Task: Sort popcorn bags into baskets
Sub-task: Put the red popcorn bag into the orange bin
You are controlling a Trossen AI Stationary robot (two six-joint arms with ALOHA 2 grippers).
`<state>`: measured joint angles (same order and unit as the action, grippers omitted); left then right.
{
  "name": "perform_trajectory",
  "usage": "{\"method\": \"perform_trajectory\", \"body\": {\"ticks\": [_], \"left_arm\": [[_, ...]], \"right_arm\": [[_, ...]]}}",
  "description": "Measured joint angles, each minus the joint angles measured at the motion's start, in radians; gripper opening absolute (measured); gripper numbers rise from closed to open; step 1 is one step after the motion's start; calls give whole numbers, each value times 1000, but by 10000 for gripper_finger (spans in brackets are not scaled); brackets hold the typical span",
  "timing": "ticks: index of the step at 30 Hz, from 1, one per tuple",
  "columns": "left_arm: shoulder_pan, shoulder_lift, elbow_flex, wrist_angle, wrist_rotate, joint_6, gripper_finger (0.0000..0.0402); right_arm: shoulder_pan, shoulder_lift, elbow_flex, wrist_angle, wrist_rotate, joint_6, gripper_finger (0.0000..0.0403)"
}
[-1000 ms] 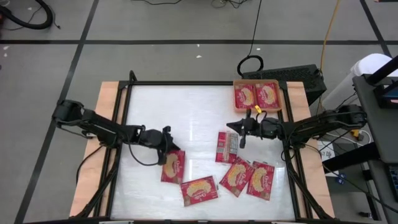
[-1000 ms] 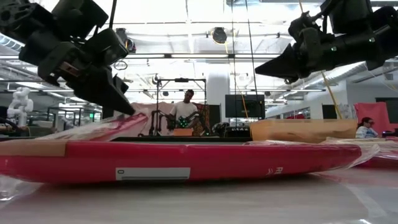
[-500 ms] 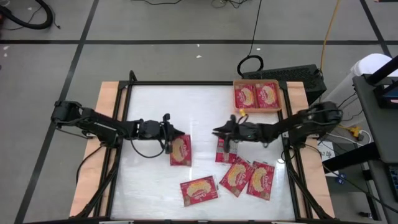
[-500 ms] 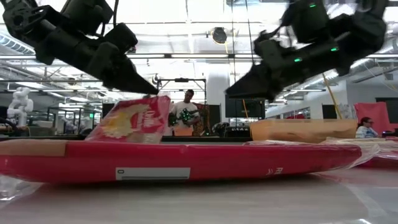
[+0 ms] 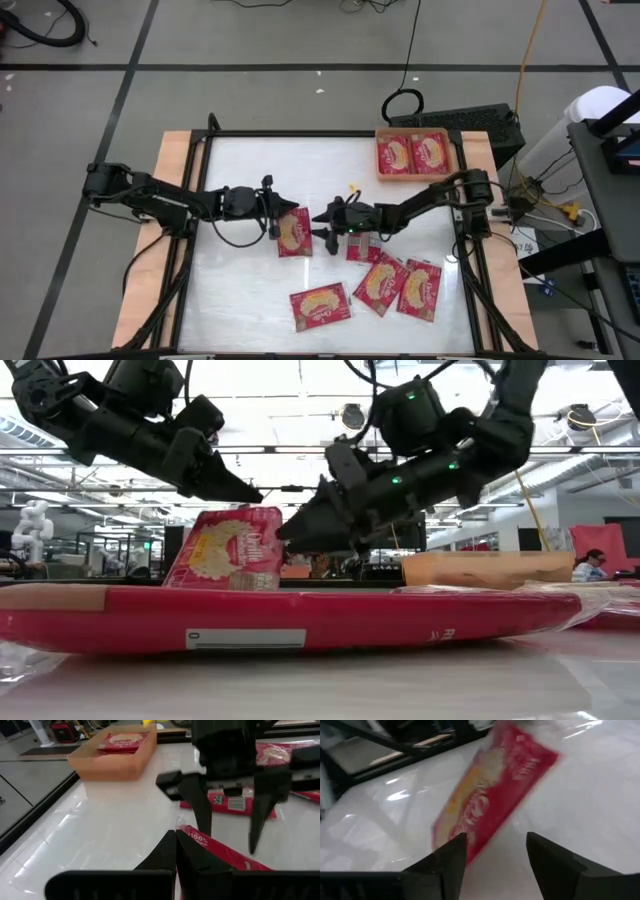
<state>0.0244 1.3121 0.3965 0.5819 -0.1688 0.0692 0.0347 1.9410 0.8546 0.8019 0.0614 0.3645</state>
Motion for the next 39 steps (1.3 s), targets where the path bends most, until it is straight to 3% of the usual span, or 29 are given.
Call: {"method": "perform_trajectory", "body": {"ticks": [3, 6, 12, 14, 17, 26, 33, 36, 39], "left_arm": [[-1, 0, 0, 3, 0, 3, 1], [-1, 0, 0, 9, 1, 5, 1], [-7, 0, 0, 51, 3, 5, 6], [-8, 0, 0, 91, 11, 7, 15], [-8, -21, 0, 117, 15, 9, 36], [10, -131, 4, 119, 6, -38, 132], [57, -132, 26, 70, 139, -159, 230], [53, -133, 68, -38, 140, -140, 245], [52, -132, 110, -160, 139, -108, 230]], "right_arm": [[-7, 40, 43, 32, -90, 1, 197], [-8, 65, 79, 39, -117, 9, 169], [-30, 70, 87, 33, -115, -24, 38], [-39, 65, 87, 21, -118, -43, 13], [-56, 42, 87, -20, -120, -68, 22], [-115, -190, 113, -459, -222, -226, 5], [-117, -234, 197, -584, -222, -347, 12], [-117, -234, 228, -620, -216, -410, 11], [-116, -234, 236, -614, -167, -462, 11]]}}
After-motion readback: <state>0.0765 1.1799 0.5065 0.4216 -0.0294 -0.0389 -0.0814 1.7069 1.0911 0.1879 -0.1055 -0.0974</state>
